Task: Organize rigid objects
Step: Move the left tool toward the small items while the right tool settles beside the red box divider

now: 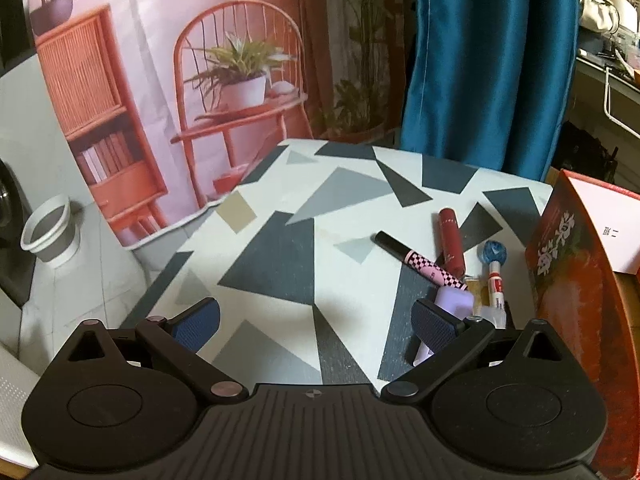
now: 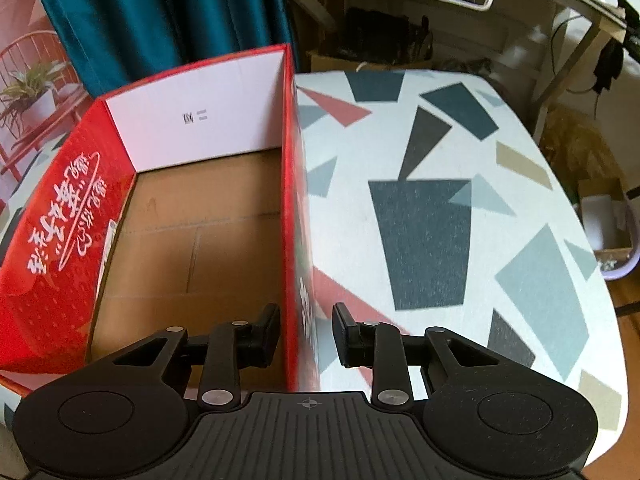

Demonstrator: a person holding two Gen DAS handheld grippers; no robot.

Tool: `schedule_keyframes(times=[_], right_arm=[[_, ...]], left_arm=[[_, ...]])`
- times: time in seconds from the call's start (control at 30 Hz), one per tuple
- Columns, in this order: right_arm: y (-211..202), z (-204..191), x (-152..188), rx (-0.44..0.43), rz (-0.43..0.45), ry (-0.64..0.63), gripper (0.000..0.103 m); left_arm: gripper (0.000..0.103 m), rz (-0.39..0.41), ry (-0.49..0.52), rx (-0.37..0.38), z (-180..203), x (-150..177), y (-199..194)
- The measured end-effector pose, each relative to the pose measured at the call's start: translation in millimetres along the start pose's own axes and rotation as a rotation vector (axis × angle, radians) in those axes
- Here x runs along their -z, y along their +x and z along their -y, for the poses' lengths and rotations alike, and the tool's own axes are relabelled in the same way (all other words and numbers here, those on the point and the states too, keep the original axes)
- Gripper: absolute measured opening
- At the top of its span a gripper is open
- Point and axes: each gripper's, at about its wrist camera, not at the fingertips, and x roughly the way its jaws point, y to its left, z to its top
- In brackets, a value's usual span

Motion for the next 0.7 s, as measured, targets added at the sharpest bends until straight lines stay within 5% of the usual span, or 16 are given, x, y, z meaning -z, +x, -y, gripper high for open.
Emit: schedule_keyframes(times=[0.7], right_arm=[[15.8, -2.3, -2.6, 0.006, -0.128, -0.014, 0.012]], left_arm=[[0.102, -0.025, 0.01, 0.056, 6.0, 1.3, 13.9]])
